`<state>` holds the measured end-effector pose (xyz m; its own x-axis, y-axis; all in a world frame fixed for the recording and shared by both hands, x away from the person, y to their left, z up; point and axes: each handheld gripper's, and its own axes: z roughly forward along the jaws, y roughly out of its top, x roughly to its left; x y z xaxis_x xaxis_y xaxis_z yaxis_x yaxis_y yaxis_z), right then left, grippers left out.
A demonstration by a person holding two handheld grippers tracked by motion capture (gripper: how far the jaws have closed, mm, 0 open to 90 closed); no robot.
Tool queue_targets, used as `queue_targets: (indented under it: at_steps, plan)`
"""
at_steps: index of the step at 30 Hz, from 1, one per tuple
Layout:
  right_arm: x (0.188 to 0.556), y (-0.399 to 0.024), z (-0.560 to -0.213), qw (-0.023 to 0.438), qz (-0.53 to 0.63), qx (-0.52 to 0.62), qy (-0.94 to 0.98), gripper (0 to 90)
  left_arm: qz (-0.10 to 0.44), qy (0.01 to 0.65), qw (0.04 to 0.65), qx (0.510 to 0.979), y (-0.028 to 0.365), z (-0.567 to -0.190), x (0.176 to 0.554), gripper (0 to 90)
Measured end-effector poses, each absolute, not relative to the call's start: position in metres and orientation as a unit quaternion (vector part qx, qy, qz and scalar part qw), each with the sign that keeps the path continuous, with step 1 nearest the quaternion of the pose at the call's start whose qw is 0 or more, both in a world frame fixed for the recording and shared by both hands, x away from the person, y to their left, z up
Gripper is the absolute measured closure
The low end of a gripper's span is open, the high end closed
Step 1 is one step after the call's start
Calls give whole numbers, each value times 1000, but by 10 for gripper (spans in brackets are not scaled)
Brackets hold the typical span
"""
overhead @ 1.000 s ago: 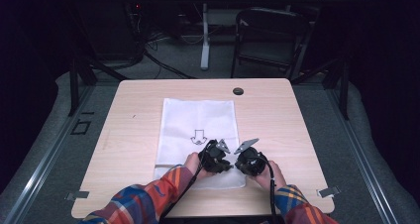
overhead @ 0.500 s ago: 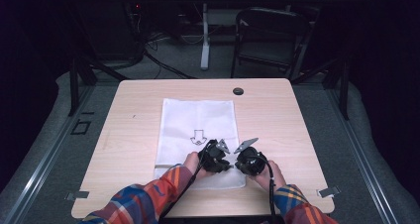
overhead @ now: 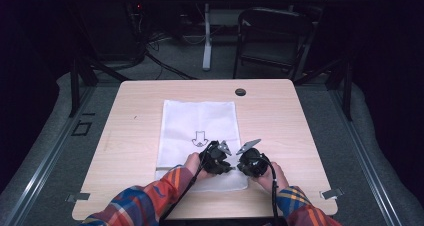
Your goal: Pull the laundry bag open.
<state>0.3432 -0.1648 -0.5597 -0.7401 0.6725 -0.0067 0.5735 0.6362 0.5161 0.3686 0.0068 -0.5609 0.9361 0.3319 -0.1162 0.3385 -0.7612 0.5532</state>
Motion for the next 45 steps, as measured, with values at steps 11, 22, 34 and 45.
queue_targets:
  at_steps: [11, 22, 34, 45]
  plan:
    - [341, -161, -560, 93, 250, 349, 898, 900, -9, 170, 288, 942, 12, -559, 369, 815]
    - [342, -161, -558, 74, 245, 349, 902, 900, -22, 171, 288, 942, 16, -558, 369, 814]
    - [342, -161, -558, 74, 245, 348, 902, 900, -20, 170, 294, 940, 6, -559, 370, 800]
    - [343, -161, -557, 70, 239, 345, 905, 900, -19, 164, 281, 945, 7, -554, 371, 818]
